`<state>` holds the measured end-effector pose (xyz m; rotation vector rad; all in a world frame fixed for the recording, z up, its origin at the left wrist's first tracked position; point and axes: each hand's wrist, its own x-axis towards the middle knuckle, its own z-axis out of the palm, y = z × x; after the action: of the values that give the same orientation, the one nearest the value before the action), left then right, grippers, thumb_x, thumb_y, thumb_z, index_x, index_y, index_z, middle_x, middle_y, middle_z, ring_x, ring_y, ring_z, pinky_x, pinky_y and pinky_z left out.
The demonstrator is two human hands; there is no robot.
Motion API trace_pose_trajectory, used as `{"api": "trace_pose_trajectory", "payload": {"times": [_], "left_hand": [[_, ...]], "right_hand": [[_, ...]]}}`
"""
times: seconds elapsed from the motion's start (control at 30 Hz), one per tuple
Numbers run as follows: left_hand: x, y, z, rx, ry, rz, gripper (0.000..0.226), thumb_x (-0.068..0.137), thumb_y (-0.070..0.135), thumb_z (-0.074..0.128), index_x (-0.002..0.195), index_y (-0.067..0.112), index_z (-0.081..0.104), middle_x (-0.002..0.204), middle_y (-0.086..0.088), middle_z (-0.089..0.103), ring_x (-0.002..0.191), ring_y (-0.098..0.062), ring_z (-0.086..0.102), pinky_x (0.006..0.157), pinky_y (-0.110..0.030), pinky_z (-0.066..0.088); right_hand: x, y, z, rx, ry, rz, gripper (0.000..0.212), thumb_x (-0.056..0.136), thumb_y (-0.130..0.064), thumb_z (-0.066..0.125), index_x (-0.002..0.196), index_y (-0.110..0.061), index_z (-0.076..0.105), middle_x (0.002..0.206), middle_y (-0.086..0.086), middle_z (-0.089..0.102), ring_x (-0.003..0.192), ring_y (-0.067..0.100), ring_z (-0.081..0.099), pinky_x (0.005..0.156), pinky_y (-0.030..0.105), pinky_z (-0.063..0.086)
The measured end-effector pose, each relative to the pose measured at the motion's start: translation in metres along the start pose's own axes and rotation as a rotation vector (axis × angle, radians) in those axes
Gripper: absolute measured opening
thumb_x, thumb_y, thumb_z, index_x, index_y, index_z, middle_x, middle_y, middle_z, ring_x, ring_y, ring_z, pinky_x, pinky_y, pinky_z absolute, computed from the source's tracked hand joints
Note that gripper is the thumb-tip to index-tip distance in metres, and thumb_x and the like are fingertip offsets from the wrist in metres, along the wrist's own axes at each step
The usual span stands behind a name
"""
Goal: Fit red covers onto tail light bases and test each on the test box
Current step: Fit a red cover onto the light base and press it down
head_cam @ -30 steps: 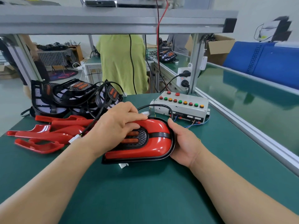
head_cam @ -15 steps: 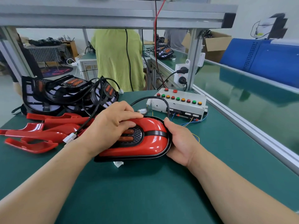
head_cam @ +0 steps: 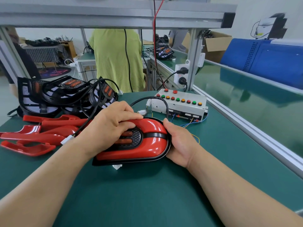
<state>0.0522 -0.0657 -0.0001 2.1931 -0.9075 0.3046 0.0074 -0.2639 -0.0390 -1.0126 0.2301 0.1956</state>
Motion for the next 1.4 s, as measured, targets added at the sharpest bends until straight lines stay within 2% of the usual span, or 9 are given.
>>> {"api": "trace_pose_trajectory", "payload": {"times": [0.1,0.43,0.57,0.73,0.87,0.97,1.07,1.23,1.4], "left_hand": [[-0.001,0.002,-0.001,-0.044,-0.020,-0.029,0.032,0.092,0.002,0.065,0.113,0.023,0.075,0.098,0.016,0.056,0.101,-0.010,0.058,0.091,-0.038,0.053],[-0.002,0.005,-0.003,0.062,0.026,0.042,0.033,0.090,0.001,0.068,0.113,0.023,0.074,0.099,0.014,0.058,0.102,-0.010,0.056,0.094,-0.022,0.044],[-0.001,0.004,-0.002,0.044,0.007,0.022,0.033,0.090,0.002,0.068,0.112,0.025,0.075,0.099,0.015,0.057,0.102,-0.010,0.056,0.094,-0.029,0.048],[-0.002,-0.001,0.001,0.034,0.012,0.025,0.035,0.089,0.001,0.069,0.112,0.027,0.074,0.098,0.016,0.058,0.103,-0.009,0.056,0.092,-0.012,0.040],[-0.001,-0.004,0.005,-0.016,0.001,-0.012,0.037,0.089,0.002,0.069,0.109,0.033,0.073,0.100,0.018,0.057,0.104,-0.008,0.057,0.093,-0.019,0.045],[-0.002,-0.004,0.006,-0.025,0.002,-0.027,0.044,0.089,0.002,0.069,0.105,0.044,0.069,0.101,0.017,0.058,0.105,-0.006,0.057,0.092,-0.008,0.038],[-0.002,-0.001,0.007,-0.006,-0.001,-0.034,0.040,0.089,0.003,0.069,0.108,0.038,0.071,0.099,0.017,0.057,0.104,-0.004,0.056,0.092,-0.006,0.036],[-0.002,0.004,0.010,0.090,-0.015,0.021,0.028,0.092,0.008,0.067,0.113,0.023,0.074,0.098,0.011,0.058,0.101,-0.005,0.055,0.095,-0.015,0.038],[0.001,0.006,0.005,-0.045,0.102,-0.096,0.020,0.098,0.027,0.057,0.109,0.034,0.073,0.103,0.018,0.063,0.104,0.002,0.058,0.093,-0.012,0.040]], "right_hand": [[0.000,0.000,0.000,-0.012,-0.005,0.002,0.049,0.106,-0.035,0.040,0.135,0.002,0.053,0.126,0.024,0.063,0.105,0.035,0.063,0.094,0.049,0.053],[0.000,-0.001,0.001,-0.042,0.003,0.001,0.050,0.106,-0.035,0.040,0.138,0.002,0.049,0.132,0.025,0.059,0.117,0.040,0.059,0.101,0.053,0.048],[-0.002,-0.001,0.003,-0.039,0.010,-0.007,0.051,0.106,-0.035,0.041,0.138,0.003,0.048,0.132,0.026,0.059,0.107,0.035,0.060,0.098,0.050,0.050],[-0.002,-0.001,0.003,-0.049,0.023,-0.004,0.052,0.105,-0.035,0.041,0.139,0.004,0.045,0.133,0.027,0.057,0.104,0.034,0.059,0.103,0.054,0.047],[-0.002,0.000,0.002,-0.057,0.023,0.006,0.052,0.105,-0.036,0.041,0.138,0.004,0.047,0.131,0.027,0.058,0.104,0.034,0.061,0.101,0.054,0.048],[-0.001,0.001,0.001,-0.053,0.025,-0.004,0.051,0.104,-0.041,0.042,0.129,0.001,0.056,0.118,0.021,0.069,0.097,0.032,0.067,0.092,0.048,0.056],[-0.002,0.002,0.004,-0.093,-0.027,-0.024,0.064,0.088,-0.053,0.054,0.122,0.001,0.063,0.109,0.019,0.073,0.094,0.030,0.070,0.085,0.042,0.059],[-0.001,0.005,0.004,-0.088,-0.005,-0.054,0.064,0.073,-0.026,0.077,0.125,0.006,0.059,0.101,0.023,0.069,0.078,0.031,0.067,0.076,0.042,0.059],[0.001,0.003,0.000,-0.100,-0.007,-0.019,0.066,0.063,-0.024,0.078,0.122,-0.001,0.061,0.100,0.021,0.069,0.079,0.033,0.067,0.075,0.044,0.059]]}}
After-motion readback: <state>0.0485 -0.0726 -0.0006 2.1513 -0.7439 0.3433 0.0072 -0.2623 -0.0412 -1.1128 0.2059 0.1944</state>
